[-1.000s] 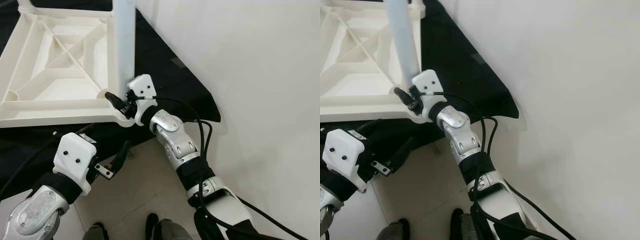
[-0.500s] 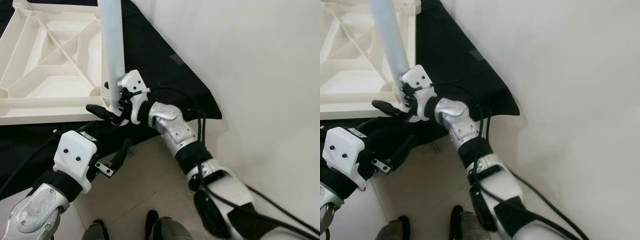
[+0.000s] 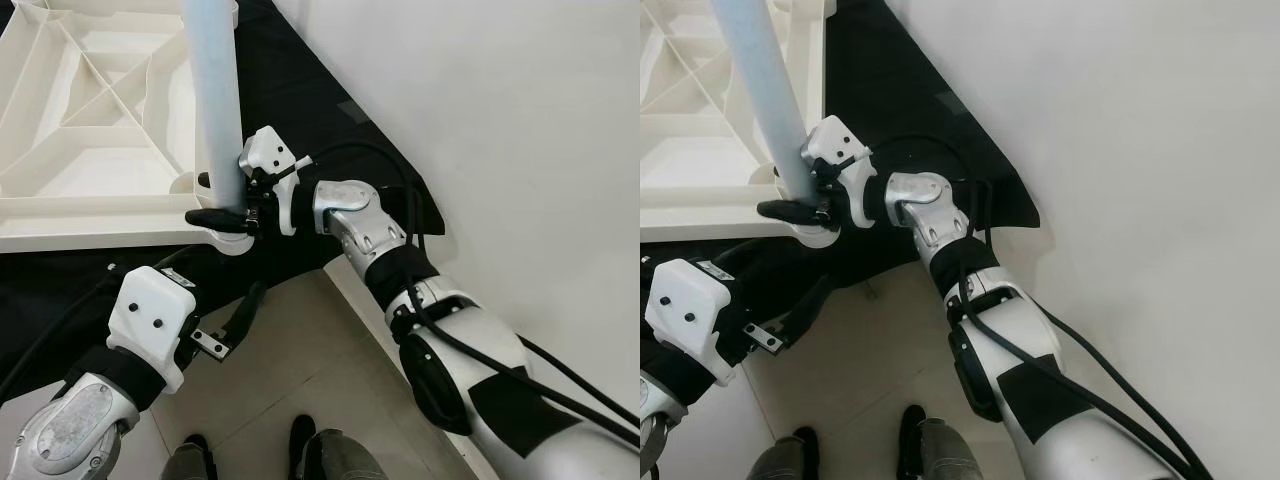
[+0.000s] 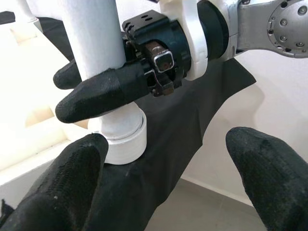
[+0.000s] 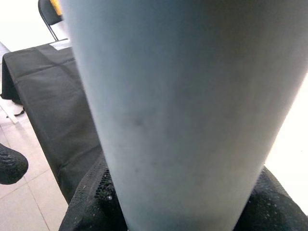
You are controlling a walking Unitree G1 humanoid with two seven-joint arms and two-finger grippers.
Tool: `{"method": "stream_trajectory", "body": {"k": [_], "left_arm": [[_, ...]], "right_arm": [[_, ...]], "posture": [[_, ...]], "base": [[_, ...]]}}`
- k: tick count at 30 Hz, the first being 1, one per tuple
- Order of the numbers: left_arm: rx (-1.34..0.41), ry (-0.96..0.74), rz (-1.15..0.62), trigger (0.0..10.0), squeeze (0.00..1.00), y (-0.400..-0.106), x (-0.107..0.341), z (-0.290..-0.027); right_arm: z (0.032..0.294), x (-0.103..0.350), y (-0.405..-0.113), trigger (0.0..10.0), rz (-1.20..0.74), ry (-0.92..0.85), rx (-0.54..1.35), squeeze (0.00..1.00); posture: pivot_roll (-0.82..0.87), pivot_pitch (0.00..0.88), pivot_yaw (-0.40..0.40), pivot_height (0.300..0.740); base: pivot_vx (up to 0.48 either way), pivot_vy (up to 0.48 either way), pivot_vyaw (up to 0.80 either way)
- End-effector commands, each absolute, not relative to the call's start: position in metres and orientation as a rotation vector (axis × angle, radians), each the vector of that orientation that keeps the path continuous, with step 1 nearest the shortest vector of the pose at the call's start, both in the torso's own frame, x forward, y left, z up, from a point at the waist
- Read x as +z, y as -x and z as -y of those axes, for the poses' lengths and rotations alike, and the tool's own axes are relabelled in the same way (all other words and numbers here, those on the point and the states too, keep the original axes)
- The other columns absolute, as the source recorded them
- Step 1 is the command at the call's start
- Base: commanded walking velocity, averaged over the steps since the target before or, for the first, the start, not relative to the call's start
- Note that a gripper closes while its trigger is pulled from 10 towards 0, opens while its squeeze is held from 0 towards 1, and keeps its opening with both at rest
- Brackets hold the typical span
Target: Building children table
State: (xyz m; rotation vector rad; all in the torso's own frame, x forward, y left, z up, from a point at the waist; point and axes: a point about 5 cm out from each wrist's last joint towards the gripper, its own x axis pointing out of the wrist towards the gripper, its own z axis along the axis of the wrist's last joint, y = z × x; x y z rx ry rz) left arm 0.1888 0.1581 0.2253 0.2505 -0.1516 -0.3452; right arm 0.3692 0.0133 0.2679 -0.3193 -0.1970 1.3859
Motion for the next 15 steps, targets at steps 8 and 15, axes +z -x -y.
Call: {"method": "stream_trajectory", "body": {"k": [8, 15], "left_arm": [[-0.36, -0.253, 0.139, 10.0, 0.0, -0.185, 0.224, -0.156], [-0.359, -0.256, 0.137, 10.0, 0.0, -0.186, 0.224, -0.158]], "right_arm": [[-0.009, 0.252, -0.372, 0.0, 0.143, 0.329, 1.338, 0.0], [0.009, 0.226, -0.388, 0.0, 0.064, 0.276, 0.902, 0.0]], "posture": [[0.26, 0.35, -0.185, 0.74], [0.25, 0.344, -0.184, 0.74]], "base": [[0.0, 0.0, 0.0], [0.0, 0.0, 0.0]]}}
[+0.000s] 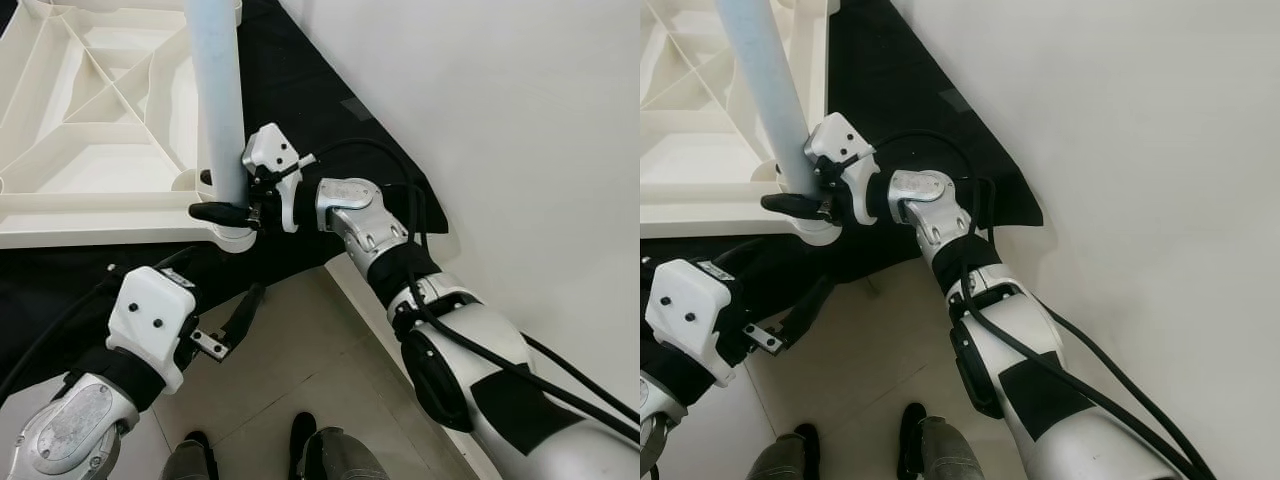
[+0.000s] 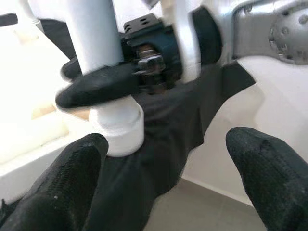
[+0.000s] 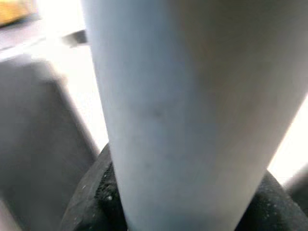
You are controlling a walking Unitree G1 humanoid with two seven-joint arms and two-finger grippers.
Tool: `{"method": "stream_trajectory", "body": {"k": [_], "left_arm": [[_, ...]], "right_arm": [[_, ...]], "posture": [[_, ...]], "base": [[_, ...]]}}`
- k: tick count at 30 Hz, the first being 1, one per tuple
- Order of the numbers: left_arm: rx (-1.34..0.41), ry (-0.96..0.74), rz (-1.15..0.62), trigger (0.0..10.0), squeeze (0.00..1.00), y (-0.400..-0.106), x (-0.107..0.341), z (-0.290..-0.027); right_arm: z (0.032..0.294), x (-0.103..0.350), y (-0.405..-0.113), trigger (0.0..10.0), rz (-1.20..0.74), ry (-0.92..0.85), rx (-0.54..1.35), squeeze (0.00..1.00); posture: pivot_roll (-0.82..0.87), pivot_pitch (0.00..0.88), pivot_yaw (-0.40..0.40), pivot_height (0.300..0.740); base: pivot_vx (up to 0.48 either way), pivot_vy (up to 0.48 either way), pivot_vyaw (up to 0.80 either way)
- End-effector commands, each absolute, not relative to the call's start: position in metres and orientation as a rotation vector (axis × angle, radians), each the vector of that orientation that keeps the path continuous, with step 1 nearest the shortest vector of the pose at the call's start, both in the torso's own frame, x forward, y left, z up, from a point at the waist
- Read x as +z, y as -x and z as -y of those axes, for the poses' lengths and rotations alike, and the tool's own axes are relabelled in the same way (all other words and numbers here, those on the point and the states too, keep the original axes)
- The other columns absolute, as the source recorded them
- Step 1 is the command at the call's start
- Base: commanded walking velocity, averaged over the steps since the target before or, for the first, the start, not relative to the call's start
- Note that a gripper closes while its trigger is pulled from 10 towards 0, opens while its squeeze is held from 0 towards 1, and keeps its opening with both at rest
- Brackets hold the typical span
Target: Building children table
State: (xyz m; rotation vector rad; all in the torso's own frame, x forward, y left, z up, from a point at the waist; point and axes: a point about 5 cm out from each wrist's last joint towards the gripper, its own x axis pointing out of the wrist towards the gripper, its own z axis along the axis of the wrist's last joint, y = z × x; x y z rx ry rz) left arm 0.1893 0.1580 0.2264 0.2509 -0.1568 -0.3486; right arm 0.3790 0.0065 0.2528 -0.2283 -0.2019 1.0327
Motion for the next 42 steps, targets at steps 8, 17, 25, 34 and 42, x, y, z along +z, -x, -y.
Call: {"method": "stream_trajectory", "body": {"k": [8, 17, 25, 34, 42], "left_arm": [[-0.365, -0.259, 0.142, 10.0, 0.0, -0.19, 0.224, -0.159], [-0.342, -0.27, 0.156, 10.0, 0.0, -0.194, 0.226, -0.162], [-0.244, -0.28, 0.111, 10.0, 0.0, -0.2, 0.215, -0.174], [-0.192, -0.29, 0.079, 10.0, 0.0, -0.207, 0.205, -0.183], [-0.166, -0.304, 0.082, 10.0, 0.0, -0.216, 0.2, -0.188]], "right_arm": [[0.006, 0.206, -0.383, 0.0, 0.015, 0.116, 0.683, 0.0], [0.0, 0.243, -0.382, 10.0, 0.221, 0.011, 0.736, 1.0], [0.053, 0.239, -0.372, 10.0, 0.328, -0.015, 0.651, 1.0], [0.1, 0.214, -0.347, 10.0, 0.349, -0.002, 0.511, 0.33], [0.115, 0.187, -0.314, 10.0, 0.285, 0.018, 0.433, 0.0]], "posture": [[0.25, 0.315, -0.169, 0.74], [0.25, 0.291, -0.173, 0.74], [0.21, 0.278, -0.155, 0.74], [0.18, 0.257, -0.128, 0.74], [0.17, 0.232, -0.105, 0.74]], "base": [[0.0, 0.0, 0.0], [0.0, 0.0, 0.0], [0.0, 0.0, 0.0], [0.0, 0.0, 0.0], [0.0, 0.0, 0.0]]}}
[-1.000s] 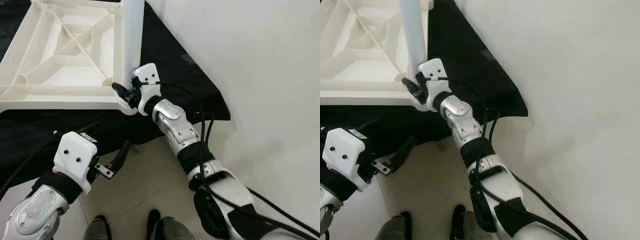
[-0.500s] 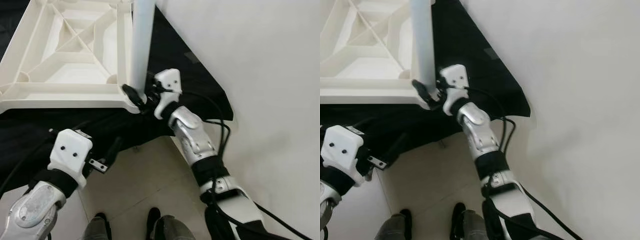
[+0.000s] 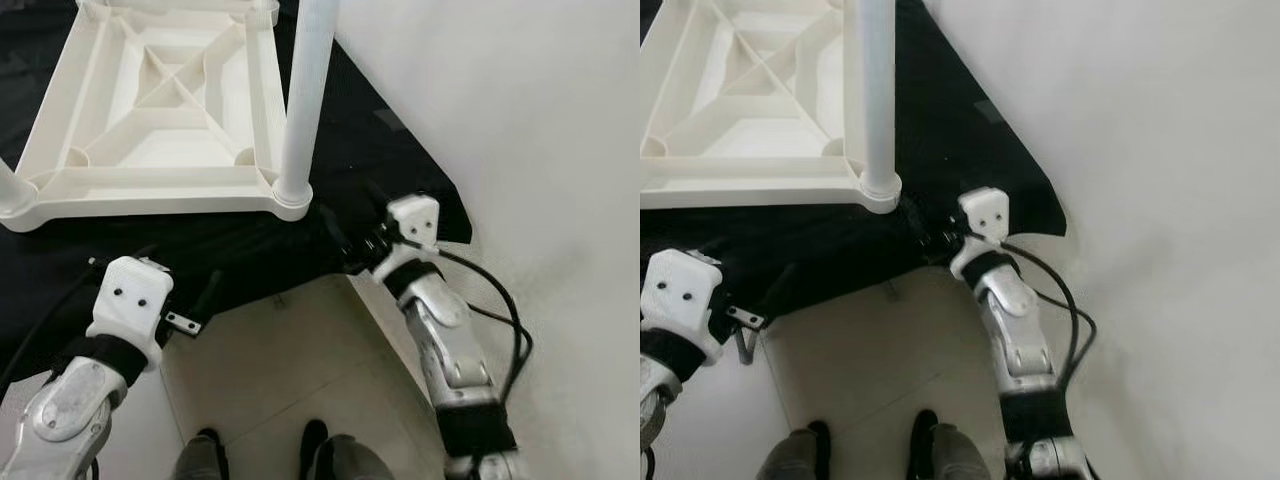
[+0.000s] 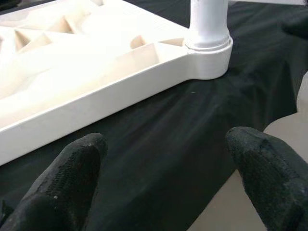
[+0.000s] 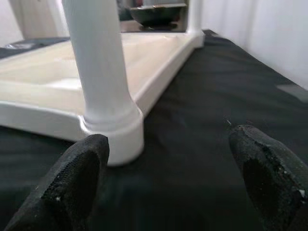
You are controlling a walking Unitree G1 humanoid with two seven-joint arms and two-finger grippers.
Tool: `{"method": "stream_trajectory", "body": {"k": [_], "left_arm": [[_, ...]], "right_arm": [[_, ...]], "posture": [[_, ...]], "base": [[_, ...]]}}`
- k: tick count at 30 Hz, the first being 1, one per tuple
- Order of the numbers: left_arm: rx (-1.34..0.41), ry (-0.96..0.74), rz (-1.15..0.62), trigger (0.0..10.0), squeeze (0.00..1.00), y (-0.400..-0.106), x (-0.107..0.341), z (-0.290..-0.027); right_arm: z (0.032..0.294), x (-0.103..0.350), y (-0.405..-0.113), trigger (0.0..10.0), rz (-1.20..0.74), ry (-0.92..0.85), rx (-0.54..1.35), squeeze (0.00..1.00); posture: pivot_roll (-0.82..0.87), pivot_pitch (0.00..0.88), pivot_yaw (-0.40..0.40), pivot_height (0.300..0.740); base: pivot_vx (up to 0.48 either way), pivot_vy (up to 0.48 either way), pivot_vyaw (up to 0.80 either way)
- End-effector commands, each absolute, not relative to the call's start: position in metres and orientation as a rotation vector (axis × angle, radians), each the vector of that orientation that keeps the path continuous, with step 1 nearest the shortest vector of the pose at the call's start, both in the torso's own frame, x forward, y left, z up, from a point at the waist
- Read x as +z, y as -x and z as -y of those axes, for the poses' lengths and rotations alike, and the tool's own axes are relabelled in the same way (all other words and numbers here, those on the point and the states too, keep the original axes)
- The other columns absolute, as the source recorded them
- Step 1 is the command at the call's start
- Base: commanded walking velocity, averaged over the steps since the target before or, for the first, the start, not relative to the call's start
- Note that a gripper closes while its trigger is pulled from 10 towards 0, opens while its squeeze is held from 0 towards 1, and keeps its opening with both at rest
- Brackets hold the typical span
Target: Building children table
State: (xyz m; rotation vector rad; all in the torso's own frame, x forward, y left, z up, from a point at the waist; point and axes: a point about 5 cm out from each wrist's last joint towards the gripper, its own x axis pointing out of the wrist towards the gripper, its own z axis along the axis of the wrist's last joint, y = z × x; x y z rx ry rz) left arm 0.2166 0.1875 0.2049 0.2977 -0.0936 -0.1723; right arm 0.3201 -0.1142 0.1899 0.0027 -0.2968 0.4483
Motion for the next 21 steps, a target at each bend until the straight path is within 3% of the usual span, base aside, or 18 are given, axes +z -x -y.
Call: {"method": "stream_trajectory", "body": {"k": [1, 8, 13, 21], "left_arm": [[-0.166, -0.304, 0.082, 10.0, 0.0, -0.216, 0.2, -0.188], [-0.132, -0.292, 0.047, 10.0, 0.0, -0.22, 0.188, -0.194], [-0.135, -0.3, 0.057, 10.0, 0.0, -0.219, 0.187, -0.195], [-0.156, -0.312, 0.064, 10.0, 0.0, -0.219, 0.187, -0.192]], "right_arm": [[0.115, 0.187, -0.314, 10.0, 0.285, 0.018, 0.433, 0.0], [0.117, 0.168, -0.299, 10.0, 0.203, 0.032, 0.433, 0.0], [0.122, 0.169, -0.302, 10.0, 0.167, 0.023, 0.385, 0.0], [0.11, 0.173, -0.299, 10.0, 0.176, 0.009, 0.504, 0.0]], "posture": [[0.17, 0.232, -0.105, 0.74], [0.17, 0.223, -0.103, 0.74], [0.18, 0.224, -0.102, 0.74], [0.19, 0.224, -0.095, 0.74]], "base": [[0.0, 0.0, 0.0], [0.0, 0.0, 0.0], [0.0, 0.48, 0.0], [0.0, 0.48, 0.0]]}}
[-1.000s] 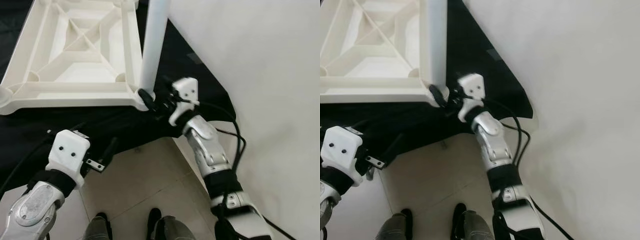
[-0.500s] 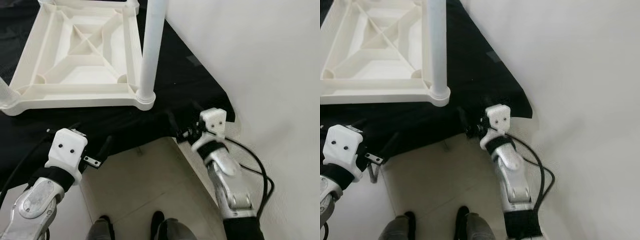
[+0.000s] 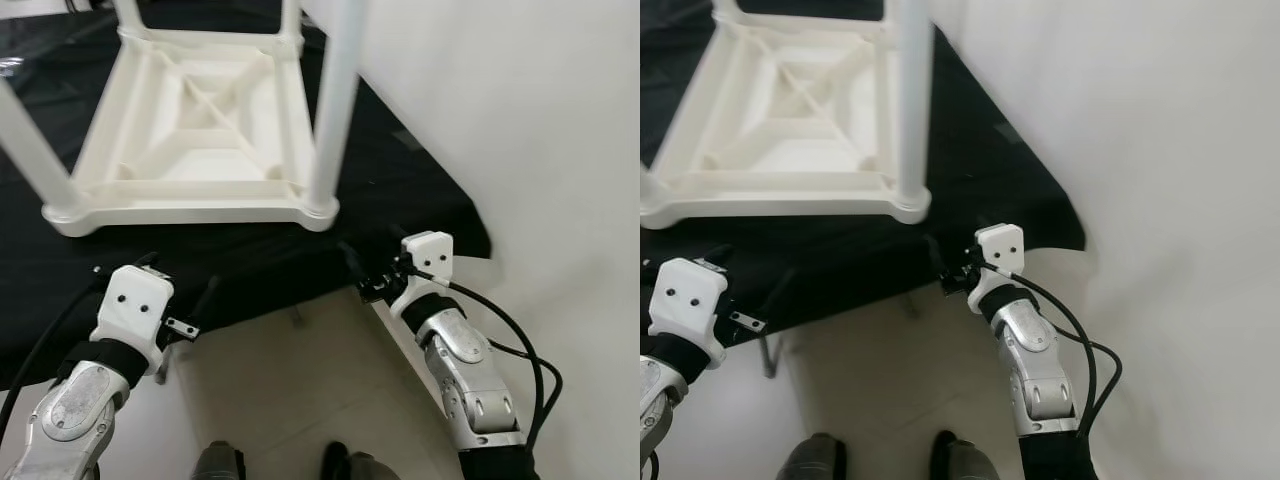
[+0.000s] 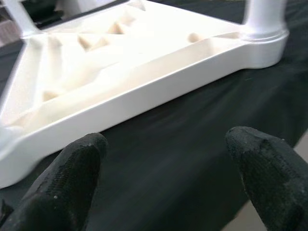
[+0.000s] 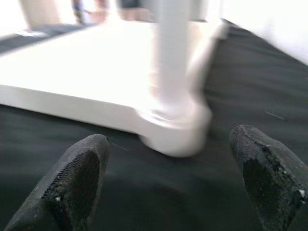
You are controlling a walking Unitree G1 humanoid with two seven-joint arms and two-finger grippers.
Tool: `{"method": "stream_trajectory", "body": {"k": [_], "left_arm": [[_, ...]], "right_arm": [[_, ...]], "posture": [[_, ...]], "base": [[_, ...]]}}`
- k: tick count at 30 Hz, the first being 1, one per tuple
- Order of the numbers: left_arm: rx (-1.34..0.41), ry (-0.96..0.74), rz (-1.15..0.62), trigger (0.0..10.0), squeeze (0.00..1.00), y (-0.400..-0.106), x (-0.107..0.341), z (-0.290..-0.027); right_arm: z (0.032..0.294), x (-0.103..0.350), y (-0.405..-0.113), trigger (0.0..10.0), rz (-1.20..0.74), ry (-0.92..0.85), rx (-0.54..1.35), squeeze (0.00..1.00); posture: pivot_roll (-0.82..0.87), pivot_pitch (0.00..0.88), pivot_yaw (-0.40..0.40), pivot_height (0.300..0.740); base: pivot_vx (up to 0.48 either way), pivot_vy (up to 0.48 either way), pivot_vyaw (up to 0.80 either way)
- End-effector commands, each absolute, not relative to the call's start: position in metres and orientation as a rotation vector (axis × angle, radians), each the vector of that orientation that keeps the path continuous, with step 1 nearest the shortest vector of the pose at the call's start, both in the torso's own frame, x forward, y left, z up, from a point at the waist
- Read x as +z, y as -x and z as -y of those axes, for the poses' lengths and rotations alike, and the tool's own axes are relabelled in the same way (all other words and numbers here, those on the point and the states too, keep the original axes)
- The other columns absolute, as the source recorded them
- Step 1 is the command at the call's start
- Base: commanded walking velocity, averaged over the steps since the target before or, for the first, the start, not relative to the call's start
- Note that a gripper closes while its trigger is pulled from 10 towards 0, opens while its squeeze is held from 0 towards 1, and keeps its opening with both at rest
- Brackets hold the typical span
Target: Building children table
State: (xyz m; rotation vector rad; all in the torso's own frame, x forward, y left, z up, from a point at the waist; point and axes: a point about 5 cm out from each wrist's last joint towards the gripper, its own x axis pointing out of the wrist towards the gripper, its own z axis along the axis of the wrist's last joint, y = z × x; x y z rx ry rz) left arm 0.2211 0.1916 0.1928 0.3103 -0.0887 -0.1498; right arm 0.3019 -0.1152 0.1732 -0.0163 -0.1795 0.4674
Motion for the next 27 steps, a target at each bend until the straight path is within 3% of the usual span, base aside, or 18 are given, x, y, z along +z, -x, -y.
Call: {"method": "stream_trajectory", "body": {"k": [1, 13, 27], "left_arm": [[-0.161, -0.313, 0.066, 10.0, 0.0, -0.219, 0.187, -0.191], [-0.178, -0.315, 0.078, 10.0, 0.0, -0.221, 0.184, -0.187], [-0.26, -0.154, 0.036, 10.0, 0.0, -0.239, 0.146, -0.145]], "right_arm": [[0.107, 0.175, -0.299, 10.0, 0.174, 0.009, 0.523, 0.0], [0.104, 0.173, -0.307, 10.0, 0.138, 0.004, 0.504, 0.0], [0.111, 0.164, -0.325, 10.0, 0.056, -0.042, 0.415, 0.0]], "posture": [[0.19, 0.225, -0.094, 0.74], [0.2, 0.219, -0.096, 0.74], [0.19, 0.195, -0.087, 0.74]], "base": [[0.0, 0.48, 0.0], [0.0, 0.464, 0.0], [0.0, 0.0, 0.0]]}}
